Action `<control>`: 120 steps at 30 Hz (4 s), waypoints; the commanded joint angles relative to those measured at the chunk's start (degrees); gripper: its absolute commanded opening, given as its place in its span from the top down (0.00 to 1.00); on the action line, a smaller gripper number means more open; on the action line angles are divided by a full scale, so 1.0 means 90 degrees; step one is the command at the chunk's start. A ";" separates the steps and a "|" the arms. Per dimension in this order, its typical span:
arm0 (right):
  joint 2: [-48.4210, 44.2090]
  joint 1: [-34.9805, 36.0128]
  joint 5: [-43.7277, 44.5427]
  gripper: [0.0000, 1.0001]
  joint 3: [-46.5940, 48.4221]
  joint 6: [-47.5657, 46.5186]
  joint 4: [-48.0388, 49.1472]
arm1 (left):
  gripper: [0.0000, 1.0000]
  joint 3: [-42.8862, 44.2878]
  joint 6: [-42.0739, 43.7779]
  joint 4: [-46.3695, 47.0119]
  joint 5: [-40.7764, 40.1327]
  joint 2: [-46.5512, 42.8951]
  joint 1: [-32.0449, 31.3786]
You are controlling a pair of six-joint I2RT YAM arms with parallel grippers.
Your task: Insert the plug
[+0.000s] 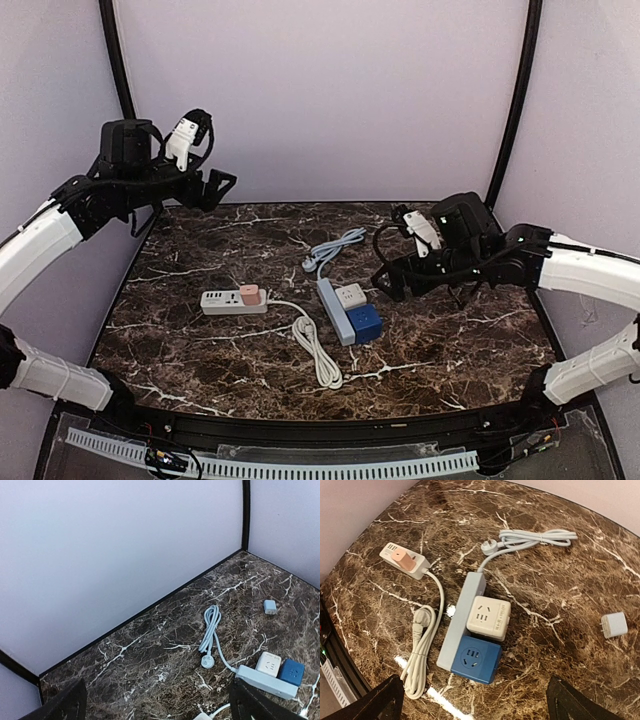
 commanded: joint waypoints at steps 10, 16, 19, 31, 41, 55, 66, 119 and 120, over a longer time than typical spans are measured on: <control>0.0490 -0.1623 0.0040 0.01 0.0654 0.0803 -0.0723 | 0.01 0.0878 -0.3637 -0.1441 -0.1251 0.0097 -0.0020; 0.0962 -0.1917 0.0146 0.01 0.1149 0.1066 -0.1088 | 0.01 0.0778 -0.4730 -0.2289 -0.1870 -0.0080 0.0057; 0.1172 -0.2131 0.0214 0.01 0.1343 0.1343 -0.1288 | 0.01 0.0516 -0.4860 -0.2312 -0.1668 -0.0179 0.0206; 0.2113 -0.3208 0.0041 0.01 0.1593 0.2130 -0.1809 | 0.01 -0.0389 -0.4754 -0.2406 -0.1854 -0.0734 0.0331; 0.3678 -0.3723 -0.0703 0.01 0.2609 0.3293 -0.2255 | 0.03 -0.0221 -0.4448 -0.2845 -0.0513 -0.0208 0.0323; 0.5684 -0.3723 -0.0625 0.08 0.4384 0.4649 -0.3412 | 0.01 -0.0259 -0.4382 -0.3023 -0.0149 0.0019 0.0323; 0.6288 -0.3715 -0.0673 0.30 0.4764 0.5161 -0.3352 | 0.01 -0.0597 -0.4256 -0.2943 0.0111 -0.0060 0.0323; 0.6589 -0.3384 0.0225 0.53 0.4423 0.5924 -0.2628 | 0.06 -0.0051 -0.3328 -0.2981 0.1349 0.0912 0.0323; 0.6556 -0.3384 0.0192 0.56 0.4380 0.5921 -0.2587 | 0.06 -0.0042 -0.3319 -0.2989 0.1341 0.0914 0.0323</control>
